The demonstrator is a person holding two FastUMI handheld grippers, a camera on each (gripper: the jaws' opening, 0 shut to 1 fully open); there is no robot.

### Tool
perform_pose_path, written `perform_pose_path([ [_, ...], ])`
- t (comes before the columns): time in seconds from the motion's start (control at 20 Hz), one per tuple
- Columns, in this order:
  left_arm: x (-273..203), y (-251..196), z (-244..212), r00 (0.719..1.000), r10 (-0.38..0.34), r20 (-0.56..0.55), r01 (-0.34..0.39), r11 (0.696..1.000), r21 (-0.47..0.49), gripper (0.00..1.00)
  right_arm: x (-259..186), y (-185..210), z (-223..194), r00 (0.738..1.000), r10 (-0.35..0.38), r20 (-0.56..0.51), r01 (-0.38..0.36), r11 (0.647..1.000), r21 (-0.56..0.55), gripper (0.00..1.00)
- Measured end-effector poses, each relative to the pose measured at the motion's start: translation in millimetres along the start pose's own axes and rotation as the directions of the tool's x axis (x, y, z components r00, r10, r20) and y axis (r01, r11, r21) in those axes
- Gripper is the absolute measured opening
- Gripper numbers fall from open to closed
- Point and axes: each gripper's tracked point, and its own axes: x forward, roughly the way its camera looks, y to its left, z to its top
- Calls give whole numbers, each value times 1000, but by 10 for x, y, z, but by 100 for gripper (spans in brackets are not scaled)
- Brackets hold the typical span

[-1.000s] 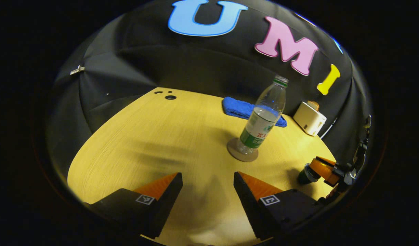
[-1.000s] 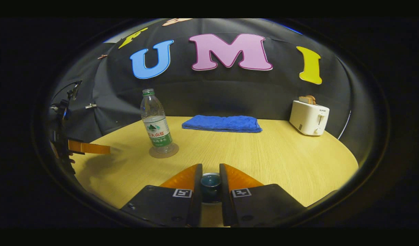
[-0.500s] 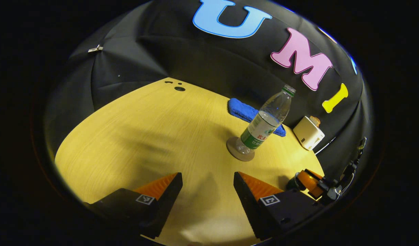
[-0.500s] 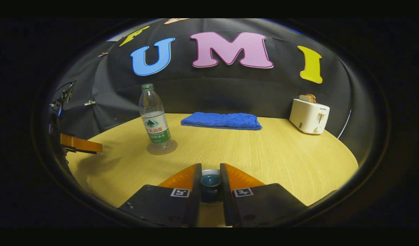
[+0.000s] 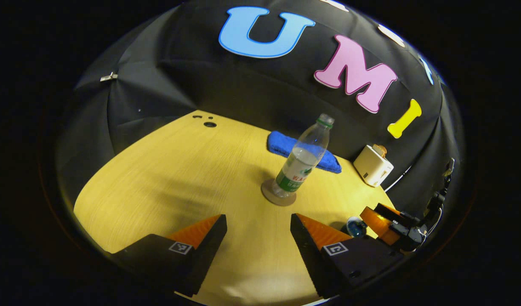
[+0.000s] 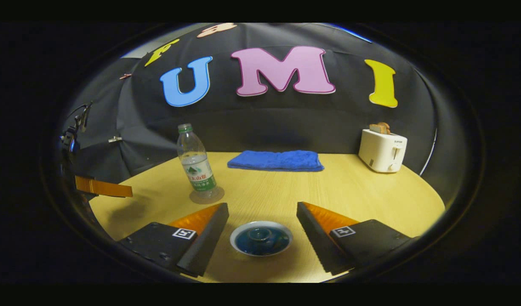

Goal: Open the teacup lid with one hand, grasp the water bottle and pour water into the teacup with the other hand; after pouring, place the water bottle on the coaster and then close the teacup lid.

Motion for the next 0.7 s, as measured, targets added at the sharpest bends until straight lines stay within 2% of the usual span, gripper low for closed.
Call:
perform_pose_path([
  [0.25,-455,-389,722,988,-7,153,-2,998,59,96,-337,-184,668,999,-22,38,22,1000,-5,100],
  [0.3,-574,-478,886,984,-16,180,3,997,73,92,-433,-222,824,998,-28,51,28,1000,-9,100],
  [0.4,-805,-631,1166,974,-27,226,1,994,113,95,-671,-347,1180,995,-54,86,56,998,-23,100],
  [0.55,-1203,-804,1493,954,-22,299,-25,988,153,96,-1027,-469,1590,989,-91,120,93,996,-13,100],
  [0.6,-1357,-813,1572,944,-3,330,-52,986,159,95,-1147,-483,1684,987,-97,125,98,995,-9,100],
  [0.7,-1700,-710,1711,910,82,406,-156,976,152,95,-1420,-479,1808,984,-110,139,115,993,-32,100],
])
